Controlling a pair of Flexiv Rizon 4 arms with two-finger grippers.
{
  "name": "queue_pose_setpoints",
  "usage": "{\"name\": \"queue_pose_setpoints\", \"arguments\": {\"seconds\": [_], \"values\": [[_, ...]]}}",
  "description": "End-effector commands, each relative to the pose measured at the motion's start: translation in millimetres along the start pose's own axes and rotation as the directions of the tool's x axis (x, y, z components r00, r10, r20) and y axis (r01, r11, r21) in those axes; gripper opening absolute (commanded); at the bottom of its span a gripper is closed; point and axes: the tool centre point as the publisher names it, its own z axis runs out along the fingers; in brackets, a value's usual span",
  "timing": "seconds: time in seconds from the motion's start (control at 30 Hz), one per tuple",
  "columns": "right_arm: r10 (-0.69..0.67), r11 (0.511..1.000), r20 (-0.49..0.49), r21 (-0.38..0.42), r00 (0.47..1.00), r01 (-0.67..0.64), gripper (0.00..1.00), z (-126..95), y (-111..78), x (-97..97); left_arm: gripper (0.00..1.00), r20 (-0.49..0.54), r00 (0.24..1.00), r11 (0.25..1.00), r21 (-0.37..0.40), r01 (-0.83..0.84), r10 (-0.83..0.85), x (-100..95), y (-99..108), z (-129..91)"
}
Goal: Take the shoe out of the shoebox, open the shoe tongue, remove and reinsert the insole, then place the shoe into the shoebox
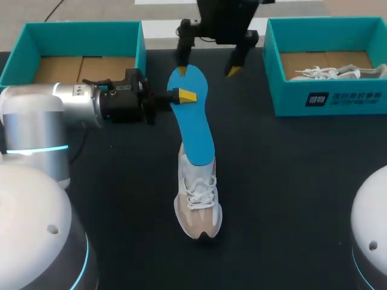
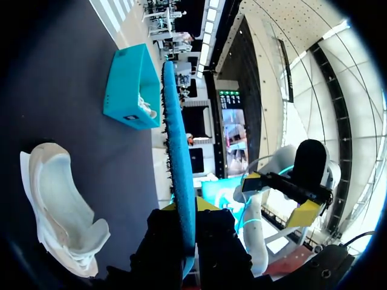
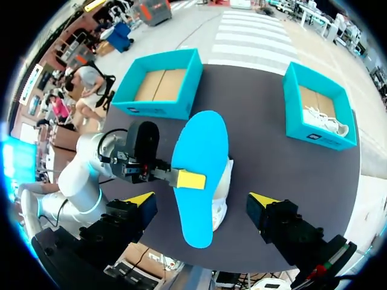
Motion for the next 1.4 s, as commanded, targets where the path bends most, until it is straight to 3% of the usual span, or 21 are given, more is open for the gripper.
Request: {"name": "queue_pose_setpoints", "arguments": {"seconds": [0.03,0.63,1.4], "values": [[-0.003,1.0,0.157,-0.029,0.988,0.008,1.0,3.3,-0.2,15.7,0.0,0.002,1.0,1.0,0.001,0.0,0.0,0.0,1.1,-0.4],[-0.004,0.998,0.153,-0.063,0.988,0.014,1.0,12.0,-6.2,25.1,0.0,0.002,1.0,1.0,0.001,0.0,0.0,0.0,1.1,-0.4],[0.0,0.998,0.13,-0.067,0.991,0.009,1.0,11.8,-8.6,23.1,0.0,0.002,1.0,1.0,0.001,0.0,0.0,0.0,1.1,-0.4]]}}
